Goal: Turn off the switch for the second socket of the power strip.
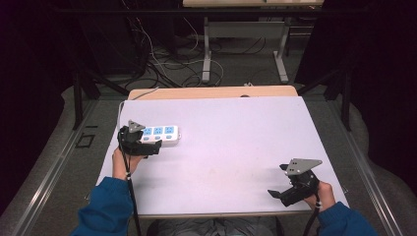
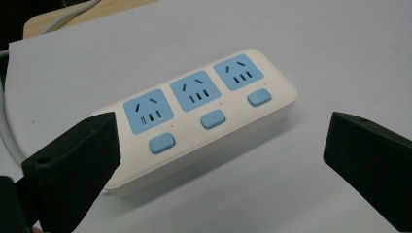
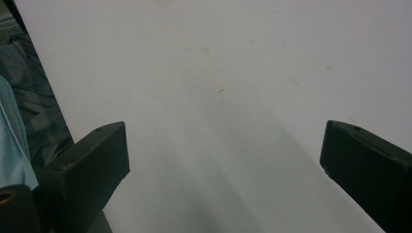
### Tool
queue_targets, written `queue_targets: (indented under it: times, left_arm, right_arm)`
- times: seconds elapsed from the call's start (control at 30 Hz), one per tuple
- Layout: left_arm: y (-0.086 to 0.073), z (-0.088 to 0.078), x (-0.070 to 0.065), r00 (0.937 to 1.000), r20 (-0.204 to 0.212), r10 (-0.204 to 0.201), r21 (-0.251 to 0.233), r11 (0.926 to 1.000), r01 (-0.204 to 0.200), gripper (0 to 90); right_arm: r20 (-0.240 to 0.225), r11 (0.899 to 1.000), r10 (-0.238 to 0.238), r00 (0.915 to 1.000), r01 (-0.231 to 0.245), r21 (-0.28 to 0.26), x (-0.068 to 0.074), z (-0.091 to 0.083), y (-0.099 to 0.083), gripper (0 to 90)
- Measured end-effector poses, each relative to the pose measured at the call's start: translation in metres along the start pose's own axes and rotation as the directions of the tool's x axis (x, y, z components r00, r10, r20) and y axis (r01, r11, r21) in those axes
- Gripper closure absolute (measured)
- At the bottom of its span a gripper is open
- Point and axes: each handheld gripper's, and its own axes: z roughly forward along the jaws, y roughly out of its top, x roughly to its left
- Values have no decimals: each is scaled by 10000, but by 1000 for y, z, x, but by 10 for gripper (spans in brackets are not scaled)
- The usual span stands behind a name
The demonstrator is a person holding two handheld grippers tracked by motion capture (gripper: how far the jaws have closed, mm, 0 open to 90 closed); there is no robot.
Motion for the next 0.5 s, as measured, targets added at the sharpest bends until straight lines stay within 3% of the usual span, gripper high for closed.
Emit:
queue_targets:
  times: [0.5]
  left_arm:
    - [-15, -30, -27, 9978, 258, 617, 70, 9981, -619, 0]
  right_arm:
    - [14, 10000, 18, 10000, -19, 94, 1, -1, 0, 31]
